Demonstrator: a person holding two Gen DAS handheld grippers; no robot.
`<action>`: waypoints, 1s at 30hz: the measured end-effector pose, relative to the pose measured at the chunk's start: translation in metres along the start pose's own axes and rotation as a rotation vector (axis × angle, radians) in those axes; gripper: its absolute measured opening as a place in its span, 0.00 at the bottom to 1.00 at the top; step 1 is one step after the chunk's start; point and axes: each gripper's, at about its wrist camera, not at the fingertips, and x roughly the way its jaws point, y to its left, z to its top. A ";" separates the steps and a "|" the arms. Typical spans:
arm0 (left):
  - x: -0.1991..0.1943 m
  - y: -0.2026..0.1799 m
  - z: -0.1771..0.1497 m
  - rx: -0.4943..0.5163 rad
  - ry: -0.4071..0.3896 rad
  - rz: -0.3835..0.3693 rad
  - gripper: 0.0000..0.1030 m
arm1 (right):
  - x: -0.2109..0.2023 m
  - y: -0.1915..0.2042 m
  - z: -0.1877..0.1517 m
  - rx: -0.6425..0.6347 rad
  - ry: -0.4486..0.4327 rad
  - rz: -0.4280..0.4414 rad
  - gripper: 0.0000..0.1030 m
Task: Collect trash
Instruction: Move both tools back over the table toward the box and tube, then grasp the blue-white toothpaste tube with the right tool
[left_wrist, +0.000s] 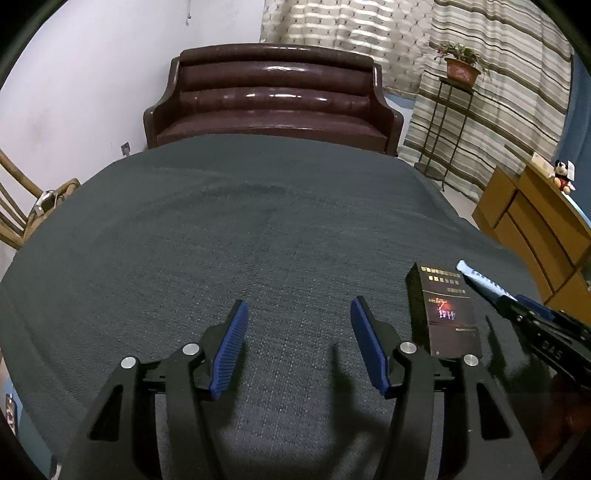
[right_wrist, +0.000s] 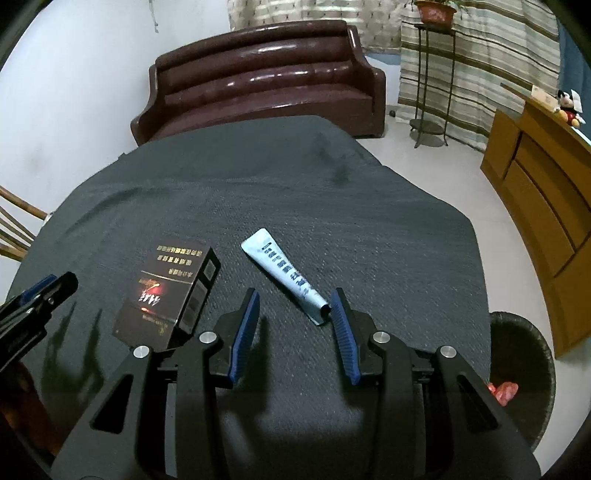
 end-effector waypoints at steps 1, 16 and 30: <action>0.000 0.000 0.000 -0.001 0.002 -0.002 0.55 | 0.002 0.002 0.001 -0.008 0.007 0.000 0.38; 0.005 0.009 0.005 -0.030 0.005 -0.010 0.55 | 0.008 0.006 0.012 -0.031 0.027 0.000 0.38; 0.006 0.005 0.002 -0.019 0.027 -0.033 0.55 | 0.022 0.014 0.011 -0.074 0.066 -0.012 0.14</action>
